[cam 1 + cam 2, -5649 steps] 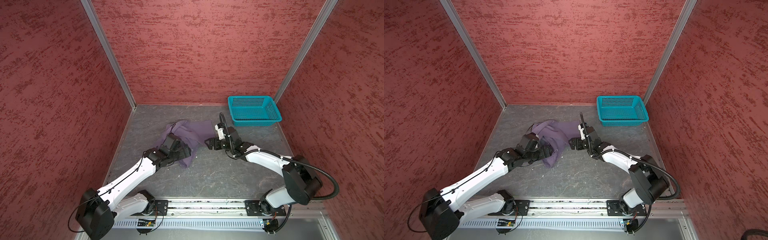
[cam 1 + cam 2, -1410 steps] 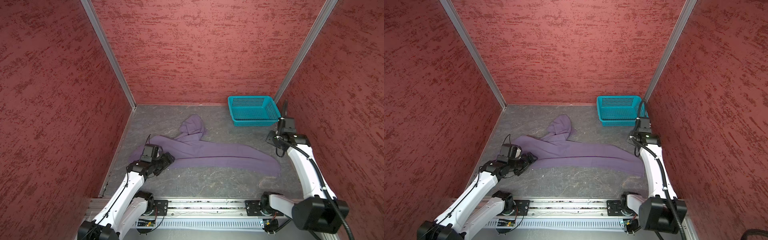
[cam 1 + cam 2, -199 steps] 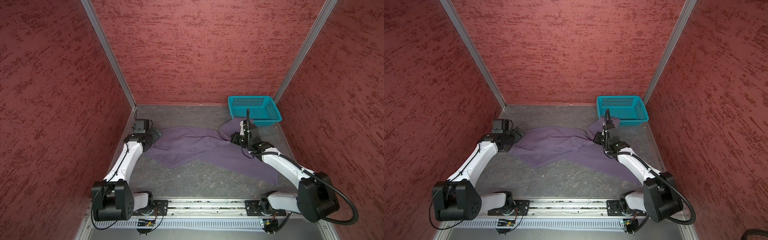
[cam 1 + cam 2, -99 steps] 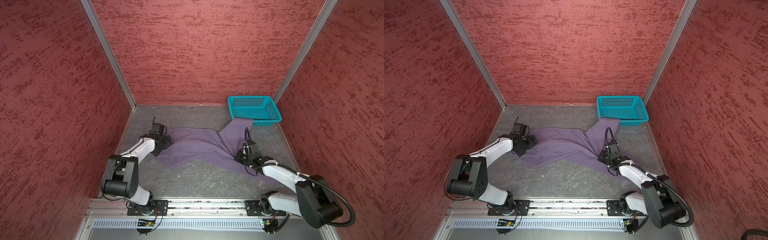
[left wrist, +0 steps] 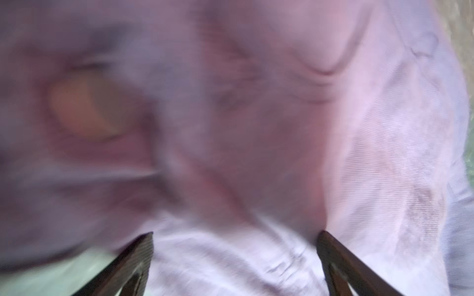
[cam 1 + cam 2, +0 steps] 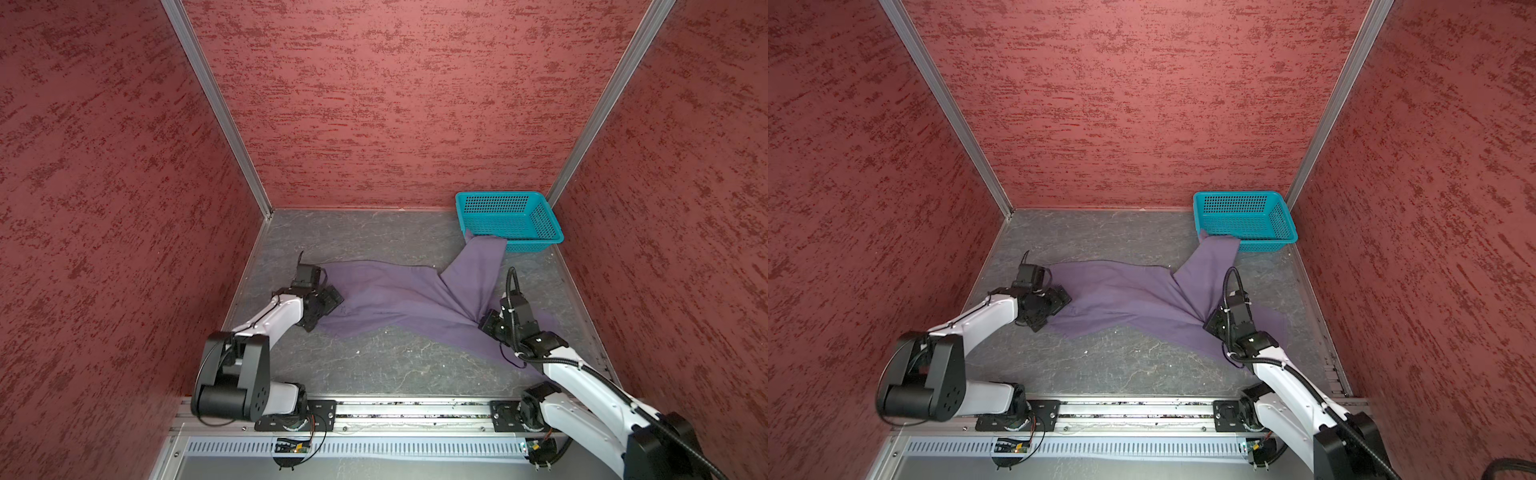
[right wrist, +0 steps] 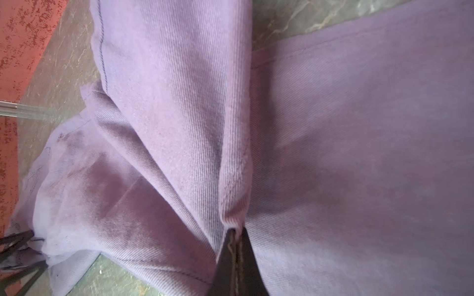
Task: Fold and stack the trousers
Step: Smooth out the trousers at the center of the table.
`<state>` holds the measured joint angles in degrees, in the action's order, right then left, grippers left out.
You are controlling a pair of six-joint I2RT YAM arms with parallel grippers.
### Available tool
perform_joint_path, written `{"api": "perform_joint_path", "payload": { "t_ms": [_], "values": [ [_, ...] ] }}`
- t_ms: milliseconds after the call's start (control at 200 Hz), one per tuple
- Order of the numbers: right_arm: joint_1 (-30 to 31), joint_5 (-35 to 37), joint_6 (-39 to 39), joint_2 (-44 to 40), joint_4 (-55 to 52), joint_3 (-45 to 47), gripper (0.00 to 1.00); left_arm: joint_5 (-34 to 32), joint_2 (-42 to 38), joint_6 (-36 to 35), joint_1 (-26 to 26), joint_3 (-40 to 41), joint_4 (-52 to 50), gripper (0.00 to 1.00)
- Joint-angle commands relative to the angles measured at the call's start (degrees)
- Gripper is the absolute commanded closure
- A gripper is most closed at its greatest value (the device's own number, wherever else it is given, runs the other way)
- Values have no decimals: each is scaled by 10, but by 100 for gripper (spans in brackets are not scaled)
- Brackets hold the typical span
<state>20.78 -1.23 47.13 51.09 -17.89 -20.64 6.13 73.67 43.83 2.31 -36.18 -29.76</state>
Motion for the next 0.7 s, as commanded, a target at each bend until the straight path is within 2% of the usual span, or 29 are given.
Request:
{"api": "perform_joint_path", "payload": {
  "t_ms": [0, 150, 296, 351, 421, 511, 601, 696],
  "values": [
    [41, 5, 24, 0, -68, -10, 100, -4, -94, 39, -41, 43, -65, 0],
    [135, 8, 67, 31, -76, -7, 93, -34, -253, 51, -76, 48, -139, 1],
    [218, 31, 99, 72, -82, -24, 86, -46, -316, 52, -80, 11, -169, 0],
    [229, 28, 105, 82, -74, -28, 81, -44, -310, 49, -78, -8, -167, 0],
    [230, 18, 108, 84, -65, -33, 63, -44, -283, 38, -74, -37, -158, 0],
    [225, 35, 93, 61, -88, -64, 49, -45, -238, 24, -69, -71, -138, 0],
    [194, 79, 49, 33, -152, -130, 46, -41, -189, 11, -66, -99, -106, 1],
    [125, 99, -15, 17, -202, -200, 48, -38, -124, -2, -60, -133, -77, 0]
  ]
}}
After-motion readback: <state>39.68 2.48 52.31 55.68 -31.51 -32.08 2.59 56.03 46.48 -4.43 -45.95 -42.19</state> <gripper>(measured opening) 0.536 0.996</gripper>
